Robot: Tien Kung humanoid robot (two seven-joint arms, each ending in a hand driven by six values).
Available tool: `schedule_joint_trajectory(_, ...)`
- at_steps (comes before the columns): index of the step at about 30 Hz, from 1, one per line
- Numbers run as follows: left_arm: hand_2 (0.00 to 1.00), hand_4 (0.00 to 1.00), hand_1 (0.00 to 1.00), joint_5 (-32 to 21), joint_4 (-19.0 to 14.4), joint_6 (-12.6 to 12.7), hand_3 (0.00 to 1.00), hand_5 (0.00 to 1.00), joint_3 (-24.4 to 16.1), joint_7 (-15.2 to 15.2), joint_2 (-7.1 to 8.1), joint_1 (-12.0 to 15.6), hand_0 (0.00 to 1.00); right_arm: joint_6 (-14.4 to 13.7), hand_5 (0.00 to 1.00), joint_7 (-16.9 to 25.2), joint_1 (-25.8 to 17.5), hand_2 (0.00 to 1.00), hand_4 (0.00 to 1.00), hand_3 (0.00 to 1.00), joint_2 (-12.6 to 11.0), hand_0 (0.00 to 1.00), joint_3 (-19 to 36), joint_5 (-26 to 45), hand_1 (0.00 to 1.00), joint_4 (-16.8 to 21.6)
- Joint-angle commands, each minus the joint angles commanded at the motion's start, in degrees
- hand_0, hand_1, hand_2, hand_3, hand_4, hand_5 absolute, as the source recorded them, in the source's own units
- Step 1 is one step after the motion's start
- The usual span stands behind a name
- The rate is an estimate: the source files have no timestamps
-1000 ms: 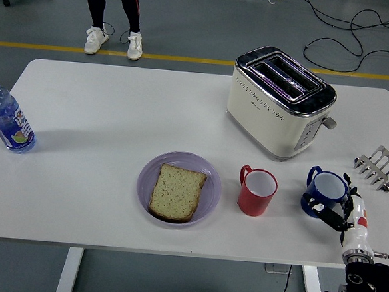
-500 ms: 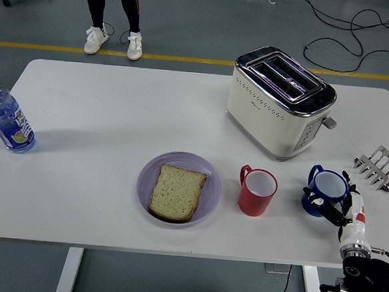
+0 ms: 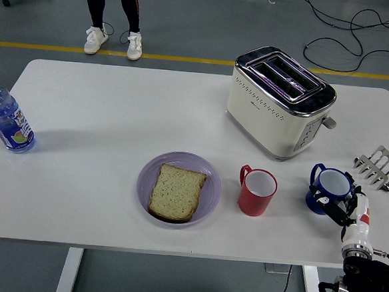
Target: Pick up the cup,pour liquid into bread,place the cup on the desk
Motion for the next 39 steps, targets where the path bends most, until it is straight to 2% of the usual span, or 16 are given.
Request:
schedule_joint_trajectory(2,0.706,0.304,0.689,0.0,0.0,0.0,0.59,0.879,0.0,0.0,0.0,0.0,0.656,-0.2,0.163,0.3,0.1,0.769,0.952,0.804,0.0,0.748,0.0,1.1,0.681,-0.4)
schedule_joint_trajectory(3,0.706,0.304,0.689,-0.2,0.0,0.0,0.59,0.879,0.1,0.0,0.0,0.0,0.656,-0.2,0.161,0.3,0.1,0.743,0.917,0.771,-0.1,0.615,0.0,1.7,0.598,-0.8)
schedule_joint_trajectory(8,0.706,0.304,0.689,-0.2,0.0,0.0,0.59,0.879,0.2,0.0,0.0,0.1,0.656,-0.2,0.161,0.5,0.3,0.743,0.917,0.771,-0.1,0.615,-0.4,2.3,0.598,-1.5)
schedule_joint_trajectory(9,0.706,0.303,0.689,-0.1,0.0,-0.1,0.59,0.876,0.2,0.0,0.0,0.1,0.656,-0.3,0.174,0.6,0.4,0.717,0.916,0.756,-0.1,0.562,-0.5,2.4,0.567,-1.6)
schedule_joint_trajectory(14,0.706,0.303,0.689,-0.1,0.0,-0.1,0.59,0.876,0.3,0.0,0.0,0.2,0.656,-0.7,0.174,1.7,0.4,0.717,0.916,0.756,-0.2,0.562,-0.7,3.3,0.567,-1.7)
schedule_joint_trajectory(15,0.707,0.303,0.689,0.0,0.0,-0.2,0.59,0.876,0.2,0.0,0.0,0.2,0.656,-0.8,0.138,2.0,0.3,0.664,0.862,0.702,-0.2,0.505,-0.8,3.5,0.53,-1.8)
schedule_joint_trajectory(20,0.707,0.303,0.689,-0.1,0.0,-0.2,0.59,0.876,0.3,0.0,0.0,0.2,0.656,-1.2,0.138,3.3,0.3,0.664,0.862,0.702,-0.2,0.505,-0.9,4.3,0.53,-1.7)
schedule_joint_trajectory(21,0.706,0.303,0.689,-0.1,0.0,-0.2,0.59,0.875,0.3,0.0,0.0,0.2,0.656,-1.3,0.124,3.5,0.3,0.616,0.845,0.671,-0.2,0.476,-0.9,4.5,0.508,-1.6)
schedule_joint_trajectory(26,0.706,0.303,0.689,-0.2,0.0,-0.2,0.59,0.875,0.5,0.0,0.0,0.3,0.656,-1.5,0.124,4.7,0.0,0.616,0.845,0.671,-0.4,0.476,-0.8,4.6,0.508,-0.9)
schedule_joint_trajectory(27,0.706,0.303,0.689,-0.3,0.0,-0.2,0.59,0.875,0.5,0.0,0.0,0.4,0.656,-1.5,0.125,5.1,-0.1,0.557,0.835,0.583,-0.4,0.409,-0.6,4.3,0.454,-0.5)
schedule_joint_trajectory(28,0.706,0.303,0.689,-0.3,0.0,-0.2,0.59,0.875,0.5,0.0,0.0,0.4,0.656,-1.5,0.125,5.2,-0.1,0.557,0.835,0.583,-0.5,0.409,-0.6,4.2,0.454,-0.4)
schedule_joint_trajectory(32,0.706,0.303,0.689,-0.4,0.0,-0.2,0.59,0.875,0.5,0.0,0.0,0.5,0.656,-1.5,0.125,5.0,-1.0,0.557,0.835,0.583,-1.4,0.409,0.4,0.6,0.454,3.1)
schedule_joint_trajectory(33,0.706,0.305,0.689,-0.4,0.0,-0.1,0.59,0.877,0.5,0.0,0.0,0.6,0.656,-1.5,0.121,4.9,-1.2,0.536,0.823,0.555,-1.7,0.364,0.7,-0.5,0.407,4.0)
schedule_joint_trajectory(34,0.706,0.305,0.689,-0.5,0.0,-0.1,0.59,0.877,0.5,0.0,0.0,0.6,0.656,-1.5,0.121,4.9,-1.3,0.536,0.823,0.555,-1.8,0.364,0.8,-0.9,0.407,4.3)
schedule_joint_trajectory(38,0.706,0.305,0.689,-0.4,0.0,-0.1,0.59,0.877,0.4,0.0,0.0,0.7,0.656,-1.5,0.121,1.9,-2.1,0.536,0.823,0.555,-3.5,0.364,2.2,-8.8,0.407,10.1)
schedule_joint_trajectory(39,0.704,0.305,0.69,-0.3,0.0,-0.1,0.59,0.877,0.3,0.0,0.0,0.7,0.656,-1.5,0.102,0.9,-2.2,0.511,0.798,0.533,-4.1,0.3,2.4,-10.8,0.324,11.8)
